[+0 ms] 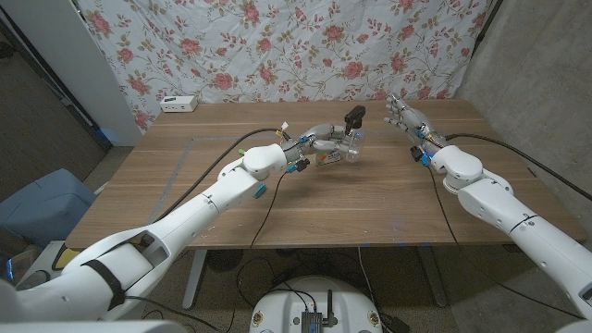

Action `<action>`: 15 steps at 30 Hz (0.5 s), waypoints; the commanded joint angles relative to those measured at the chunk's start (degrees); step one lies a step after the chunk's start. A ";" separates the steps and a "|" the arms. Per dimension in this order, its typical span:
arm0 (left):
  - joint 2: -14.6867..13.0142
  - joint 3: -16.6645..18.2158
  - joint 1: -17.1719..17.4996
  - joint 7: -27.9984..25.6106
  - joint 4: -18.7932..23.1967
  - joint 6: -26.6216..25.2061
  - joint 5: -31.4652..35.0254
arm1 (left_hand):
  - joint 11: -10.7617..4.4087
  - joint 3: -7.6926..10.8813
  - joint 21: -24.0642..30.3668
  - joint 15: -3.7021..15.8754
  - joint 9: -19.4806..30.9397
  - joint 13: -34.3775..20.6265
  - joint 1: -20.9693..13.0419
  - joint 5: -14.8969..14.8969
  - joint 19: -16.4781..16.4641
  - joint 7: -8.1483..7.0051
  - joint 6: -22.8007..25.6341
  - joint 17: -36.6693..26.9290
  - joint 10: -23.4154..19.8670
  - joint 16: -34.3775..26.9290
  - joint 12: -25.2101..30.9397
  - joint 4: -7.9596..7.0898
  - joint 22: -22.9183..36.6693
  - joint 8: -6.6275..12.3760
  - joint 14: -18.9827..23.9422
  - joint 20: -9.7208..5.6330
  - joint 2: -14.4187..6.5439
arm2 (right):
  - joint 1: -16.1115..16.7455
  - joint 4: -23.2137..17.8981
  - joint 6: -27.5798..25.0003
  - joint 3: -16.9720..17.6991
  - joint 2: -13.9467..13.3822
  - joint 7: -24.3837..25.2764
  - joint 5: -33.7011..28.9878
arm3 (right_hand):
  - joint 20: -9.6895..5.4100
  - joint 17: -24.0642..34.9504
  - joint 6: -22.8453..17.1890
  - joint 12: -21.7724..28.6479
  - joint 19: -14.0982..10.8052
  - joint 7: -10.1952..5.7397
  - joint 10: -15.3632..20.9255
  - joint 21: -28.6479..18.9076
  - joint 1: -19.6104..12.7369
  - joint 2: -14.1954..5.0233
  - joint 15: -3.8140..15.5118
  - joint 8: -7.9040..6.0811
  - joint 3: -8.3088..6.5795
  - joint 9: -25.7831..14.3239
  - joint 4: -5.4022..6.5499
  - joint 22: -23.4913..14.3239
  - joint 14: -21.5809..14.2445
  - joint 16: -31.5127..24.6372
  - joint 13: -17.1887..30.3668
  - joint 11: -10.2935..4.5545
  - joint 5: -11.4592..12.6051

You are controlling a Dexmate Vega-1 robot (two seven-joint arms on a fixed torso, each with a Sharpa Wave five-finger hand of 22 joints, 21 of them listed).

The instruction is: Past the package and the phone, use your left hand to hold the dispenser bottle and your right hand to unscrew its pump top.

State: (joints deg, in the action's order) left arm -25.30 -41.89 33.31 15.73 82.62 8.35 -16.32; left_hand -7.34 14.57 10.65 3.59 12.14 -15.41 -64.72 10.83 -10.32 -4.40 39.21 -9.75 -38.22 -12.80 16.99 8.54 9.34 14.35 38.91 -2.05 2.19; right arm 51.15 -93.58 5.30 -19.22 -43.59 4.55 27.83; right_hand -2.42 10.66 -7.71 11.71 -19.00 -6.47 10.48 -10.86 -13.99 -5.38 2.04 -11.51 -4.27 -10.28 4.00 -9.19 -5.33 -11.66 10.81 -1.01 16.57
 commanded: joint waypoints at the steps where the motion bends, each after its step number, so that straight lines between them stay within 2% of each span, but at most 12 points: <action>1: -0.24 0.05 0.44 -3.23 1.82 -2.63 1.13 | 0.01 0.33 -0.09 6.33 0.24 -0.24 -1.45 0.23 -0.20 0.16 1.54 -0.22 -0.74 0.18 0.17 -0.24 0.15 0.31 0.38 -4.73 -3.02 | 0.68 -4.35 -3.48 0.82 -3.10 1.15 -2.02 | -1.52 0.02 -1.69 0.46 -1.09 -0.77 1.14 -0.16 -1.65 0.38 0.97 -0.42 -0.50 -0.22 -1.40 -0.31 -0.89 -0.10 0.18 -0.14 0.42; 8: -0.55 -0.06 0.75 -3.96 2.18 -2.96 1.52 | -0.02 0.45 -0.09 6.30 0.26 -0.35 -1.38 0.26 -0.21 0.16 1.67 -0.14 -0.84 0.33 0.15 -0.29 0.15 0.28 0.58 -4.75 -3.20 | 1.78 -7.94 -6.31 1.61 -5.40 1.82 -2.77 | -1.46 -0.01 -2.75 0.72 -1.26 -1.20 2.21 -0.10 -2.51 0.35 1.06 -0.64 -0.77 -0.23 -2.03 -0.31 -1.44 -0.15 0.23 -0.45 0.38; 15: -1.26 -0.12 1.01 -4.45 3.18 -3.80 2.06 | -0.01 0.61 -0.08 6.15 0.29 -0.50 -1.35 0.31 -0.24 0.25 1.84 -0.08 -1.09 0.55 0.19 -0.32 0.15 0.25 0.72 -4.79 -3.42 | 3.80 -13.25 -10.63 3.26 -8.86 3.01 -3.42 | -1.23 -0.08 -4.01 0.61 -1.52 -2.82 2.59 -0.04 -4.76 0.23 1.38 -0.83 -1.56 -0.26 -3.61 -0.32 -1.91 -0.06 0.32 -0.90 0.31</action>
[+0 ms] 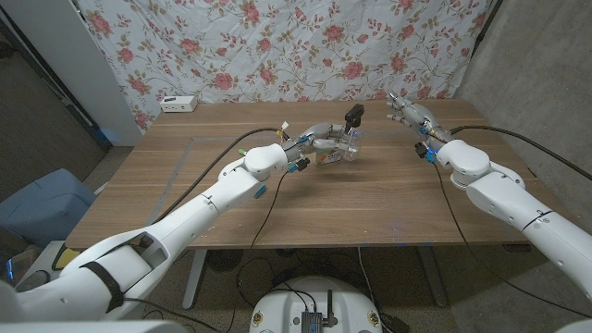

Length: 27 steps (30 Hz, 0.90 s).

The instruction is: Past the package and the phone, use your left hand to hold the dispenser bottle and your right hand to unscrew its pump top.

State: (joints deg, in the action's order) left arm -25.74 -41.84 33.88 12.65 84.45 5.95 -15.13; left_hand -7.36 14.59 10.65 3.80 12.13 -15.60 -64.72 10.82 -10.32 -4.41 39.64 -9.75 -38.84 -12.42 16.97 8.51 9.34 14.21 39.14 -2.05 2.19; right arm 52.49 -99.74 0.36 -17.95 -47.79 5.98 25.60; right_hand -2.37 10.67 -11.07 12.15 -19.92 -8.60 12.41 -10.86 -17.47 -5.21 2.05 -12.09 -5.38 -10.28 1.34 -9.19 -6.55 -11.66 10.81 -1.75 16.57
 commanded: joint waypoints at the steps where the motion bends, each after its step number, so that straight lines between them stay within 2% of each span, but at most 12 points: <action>1: -0.88 -0.17 0.44 -1.39 1.39 -1.47 0.91 | 0.00 0.59 -0.08 5.94 0.30 -0.33 -1.35 0.32 -0.25 0.23 1.44 -0.07 -0.48 0.20 0.20 -0.29 0.15 0.39 0.50 -4.82 -3.42 | 2.81 -7.89 -6.36 2.26 -5.28 1.68 -1.31 | -1.28 -0.09 -0.75 0.15 -0.67 -0.83 0.66 -0.06 -1.53 0.08 1.40 -0.26 -0.53 -0.27 -1.13 -0.33 -0.74 -0.06 0.33 -0.17 0.29; 4: -0.84 -0.30 0.27 -1.32 1.00 -1.30 1.11 | -0.03 0.71 -0.11 5.88 0.31 -0.39 -1.37 0.35 -0.20 0.32 1.68 -0.05 -0.49 0.26 0.18 -0.30 0.15 0.44 0.66 -4.81 -3.57 | 4.05 -9.84 -7.68 3.27 -6.68 1.87 -1.11 | -1.03 -0.12 -1.06 0.04 -0.80 -1.33 0.64 -0.04 -2.79 0.19 1.58 -0.25 -0.90 -0.28 -2.06 -0.33 -0.90 -0.01 0.37 -0.46 0.21; 7: -0.20 -0.42 0.00 -1.04 -0.24 -0.57 0.85 | 0.02 0.79 -0.09 5.90 0.32 -0.45 -1.39 0.37 -0.24 0.30 1.78 -0.02 -0.45 0.34 0.13 -0.28 0.15 0.44 0.74 -4.80 -3.63 | 5.11 -11.43 -8.95 4.17 -7.68 2.04 -0.67 | -0.92 -0.15 -2.26 -0.15 -0.81 -3.55 0.64 0.06 -5.86 0.50 1.66 -0.35 -1.80 -0.33 -4.36 -0.36 -1.14 0.13 0.45 -0.58 -0.10; 9: 0.21 -0.65 -0.33 -0.67 -1.12 0.02 0.89 | 0.02 0.85 -0.09 5.86 0.33 -0.48 -1.39 0.39 -0.24 0.37 1.87 -0.01 -0.61 0.41 0.18 -0.28 0.15 0.46 0.73 -4.79 -3.70 | 5.70 -12.30 -9.37 4.61 -8.45 1.91 -0.71 | -0.40 -0.16 -3.03 -0.23 -1.00 -3.69 0.65 0.04 -7.24 0.94 1.45 -0.44 -2.07 -0.35 -5.50 -0.36 -1.35 0.15 0.49 -0.44 -0.35; 22: 1.58 -1.49 -1.83 0.99 -4.48 1.66 1.07 | 0.17 1.02 -0.08 5.92 0.37 -0.73 -1.34 0.44 -0.32 0.30 1.84 0.00 -0.77 0.68 0.10 -0.24 0.15 0.27 0.97 -4.76 -3.84 | 10.06 -20.66 -16.94 9.02 -13.91 3.77 -0.74 | 0.74 -0.14 -4.54 -0.53 -1.02 -4.00 0.30 0.15 -12.50 2.28 0.85 -0.33 -3.16 -0.49 -9.36 -0.37 -1.20 0.43 0.57 -0.82 -1.02; 27: 2.46 -1.78 -2.43 1.73 -6.17 2.68 0.92 | 0.07 1.09 -0.02 5.95 0.38 -0.81 -1.36 0.46 -0.51 0.36 1.85 0.02 -0.76 0.79 0.05 -0.19 0.14 0.22 1.02 -4.67 -3.84 | 11.54 -22.68 -18.55 10.34 -14.89 4.29 -0.88 | 0.97 -0.13 -4.88 -0.64 -0.96 -3.99 0.01 0.19 -14.21 2.59 0.70 -0.31 -3.56 -0.54 -10.31 -0.36 -0.94 0.53 0.59 -0.94 -1.07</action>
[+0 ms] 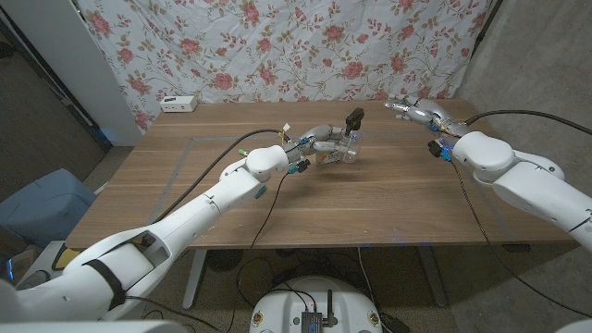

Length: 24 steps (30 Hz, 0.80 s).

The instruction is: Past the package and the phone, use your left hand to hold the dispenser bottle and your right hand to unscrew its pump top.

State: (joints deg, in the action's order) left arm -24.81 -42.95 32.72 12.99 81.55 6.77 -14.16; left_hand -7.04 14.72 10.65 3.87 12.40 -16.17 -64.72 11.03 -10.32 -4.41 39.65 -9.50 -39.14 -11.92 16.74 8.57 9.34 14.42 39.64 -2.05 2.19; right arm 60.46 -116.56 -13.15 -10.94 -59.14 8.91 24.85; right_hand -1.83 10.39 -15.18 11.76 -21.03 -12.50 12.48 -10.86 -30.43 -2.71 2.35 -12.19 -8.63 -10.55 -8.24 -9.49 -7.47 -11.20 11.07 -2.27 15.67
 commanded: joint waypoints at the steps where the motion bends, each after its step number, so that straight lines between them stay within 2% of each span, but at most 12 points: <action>1: 1.73 -0.76 -1.44 1.63 -3.69 2.10 -0.09 | -0.27 0.98 0.01 5.84 0.11 -0.25 -1.33 0.25 -0.59 0.36 1.86 -0.24 -0.43 0.29 0.25 -0.27 0.14 0.00 0.53 -4.63 -3.87 | 3.76 -6.09 -5.09 3.49 -3.77 1.28 -0.28 | 0.50 0.16 -0.83 -0.29 0.20 -0.09 -0.13 0.21 -1.43 0.13 0.43 -0.21 -0.36 -0.27 -0.82 -0.06 0.03 0.09 0.32 -0.42 -0.17; 11: 3.83 -1.58 -3.02 3.59 -7.79 4.59 -0.24 | -0.13 1.05 0.21 5.75 0.14 -0.41 -1.38 0.28 -1.31 0.46 2.03 -0.32 -0.37 0.36 0.13 -0.21 0.13 -0.05 0.60 -4.29 -4.00 | 5.98 -9.46 -8.21 5.55 -5.80 1.65 -1.31 | 0.76 0.17 -1.17 -0.35 0.22 -0.12 -0.38 0.22 -3.48 0.42 0.31 -0.15 -0.86 -0.32 -1.58 -0.06 0.08 0.08 0.34 -0.55 -0.20; 16: 4.86 -2.24 -3.83 5.08 -10.17 6.00 -0.23 | 0.02 1.06 0.35 5.74 0.15 -0.52 -1.40 0.29 -1.93 0.53 2.18 -0.39 -0.62 0.35 0.16 -0.19 0.12 -0.07 0.70 -3.69 -4.09 | 8.17 -12.15 -10.30 7.74 -7.38 1.34 -1.49 | 0.95 0.20 -1.38 -0.41 0.32 -0.13 -0.62 0.25 -5.39 0.49 -0.04 -0.11 -1.44 -0.37 -2.01 -0.05 0.15 0.07 0.36 -0.25 -0.22; 19: 5.16 -2.59 -4.15 5.68 -10.81 6.30 -0.02 | 0.07 1.09 0.45 5.77 0.16 -0.56 -1.48 0.31 -2.28 0.59 2.16 -0.45 -0.59 0.33 0.12 -0.17 0.13 -0.12 0.70 -3.40 -4.22 | 9.22 -13.26 -11.09 8.89 -7.84 0.99 -1.52 | 1.23 0.24 -1.39 -0.59 0.80 -0.15 -1.31 0.38 -8.07 0.54 -0.84 0.02 -2.31 -0.42 -2.32 -0.05 0.81 0.25 0.40 0.05 -0.40; 24: 5.42 -2.96 -4.42 6.57 -11.44 6.44 0.03 | 0.04 1.09 0.62 5.88 0.17 -0.65 -1.62 0.34 -2.96 0.66 2.30 -0.51 -0.68 0.23 0.10 -0.09 0.13 -0.13 0.91 -3.04 -4.29 | 11.53 -14.80 -11.78 11.38 -8.40 0.32 -2.03 | 3.19 0.30 -0.88 -0.72 1.53 -0.15 -2.31 0.48 -11.31 1.00 -1.86 0.41 -3.23 -0.48 -2.31 -0.05 1.76 0.37 0.47 0.05 -0.96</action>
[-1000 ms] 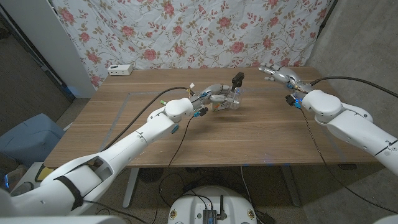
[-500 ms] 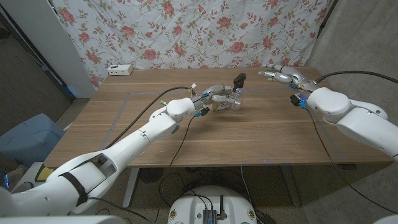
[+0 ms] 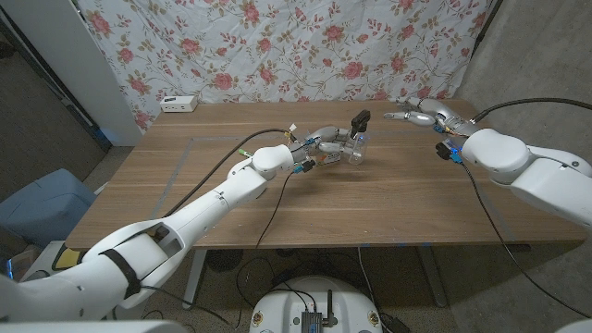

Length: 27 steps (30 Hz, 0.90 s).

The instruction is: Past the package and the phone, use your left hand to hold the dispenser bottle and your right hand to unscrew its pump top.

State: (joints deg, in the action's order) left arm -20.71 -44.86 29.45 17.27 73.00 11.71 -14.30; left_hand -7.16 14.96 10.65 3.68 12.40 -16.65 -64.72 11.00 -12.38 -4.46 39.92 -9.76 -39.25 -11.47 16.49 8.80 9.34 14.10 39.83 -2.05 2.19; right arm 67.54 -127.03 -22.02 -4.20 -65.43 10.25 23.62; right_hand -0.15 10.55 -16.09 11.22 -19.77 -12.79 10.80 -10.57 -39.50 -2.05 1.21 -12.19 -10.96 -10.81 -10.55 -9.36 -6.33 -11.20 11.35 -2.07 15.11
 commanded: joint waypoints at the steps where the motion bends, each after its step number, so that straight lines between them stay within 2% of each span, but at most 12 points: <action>1: 1.35 -1.11 -1.19 2.42 -2.98 1.55 0.21 | 0.14 0.85 0.65 6.05 0.18 -0.20 -1.67 0.37 -1.06 0.71 2.03 -0.27 -0.56 -0.25 0.34 -0.29 0.13 0.17 0.78 -2.98 -4.30 | 4.77 -4.68 -3.28 5.07 -2.19 -1.19 -0.86 | 1.77 0.14 0.09 -0.16 0.28 0.15 -0.73 0.15 -2.81 0.58 -1.22 0.44 -1.00 -0.23 -0.02 -0.18 0.77 0.38 0.22 -0.08 -0.45; 6: 1.34 -1.44 -1.35 2.94 -3.09 1.56 0.55 | 0.22 0.84 0.73 6.08 0.19 -0.27 -1.58 0.38 -1.53 0.76 2.14 -0.31 -0.60 -0.28 0.31 -0.36 0.14 0.16 0.91 -2.88 -4.41 | 5.93 -5.95 -4.45 6.82 -2.85 -2.73 -1.59 | 3.28 0.19 0.44 -0.31 0.82 0.15 -1.82 0.17 -5.01 1.37 -2.49 0.65 -1.52 -0.30 0.10 -0.20 1.66 0.46 0.30 0.25 -0.67; 14: 1.57 -2.01 -2.00 3.38 -3.82 1.81 1.53 | 0.20 0.96 0.62 5.96 0.21 -0.42 -1.54 0.45 -1.75 0.80 2.52 -0.24 -1.16 -0.21 0.43 -0.38 0.15 0.20 1.16 -3.16 -4.56 | 6.07 -7.33 -6.09 8.08 -3.58 -5.17 -2.96 | 4.54 0.25 0.83 -0.43 1.53 0.14 -3.02 0.23 -7.07 1.64 -3.94 0.78 -2.21 -0.39 0.20 -0.23 2.49 0.47 0.37 0.79 -0.98; 21: 2.21 -2.34 -2.74 3.81 -5.35 2.42 1.98 | 0.18 1.07 0.46 5.86 0.22 -0.53 -1.37 0.51 -1.70 0.75 2.79 -0.18 -1.14 -0.12 0.34 -0.48 0.16 0.21 1.33 -3.19 -4.74 | 6.34 -8.80 -8.27 9.31 -3.77 -6.74 -3.66 | 4.94 0.30 1.02 -0.47 2.07 0.13 -3.86 0.27 -8.68 1.67 -4.41 0.80 -2.84 -0.47 0.21 -0.24 3.13 0.48 0.42 1.06 -1.35; 27: 2.94 -2.65 -3.50 4.23 -7.07 3.09 2.34 | 0.10 1.20 0.39 6.03 0.23 -0.62 -1.42 0.55 -1.77 0.71 2.98 -0.13 -1.35 -0.05 0.35 -0.41 0.16 0.22 1.50 -3.32 -4.77 | 4.17 -10.24 -11.90 8.57 -5.31 -8.75 -3.34 | 5.22 0.32 0.88 -0.61 2.63 0.14 -5.11 0.28 -10.00 1.86 -4.90 0.68 -3.33 -0.56 0.31 -0.25 4.36 0.69 0.47 1.06 -1.80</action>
State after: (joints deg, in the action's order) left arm -18.77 -46.94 27.07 20.68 68.30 13.82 -12.69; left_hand -6.93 15.20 11.03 3.81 12.39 -16.99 -64.72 11.28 -13.81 -4.30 40.16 -9.76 -40.06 -11.26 16.53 9.04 9.34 14.03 40.76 -2.26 2.19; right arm 73.27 -134.89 -29.52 3.91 -69.07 4.45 20.59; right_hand 4.76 10.65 -15.23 10.80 -17.31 -12.38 6.09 -10.57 -48.80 -0.26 -3.39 -11.38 -13.69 -11.08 -10.29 -9.48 -2.53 -10.76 11.61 -1.02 13.74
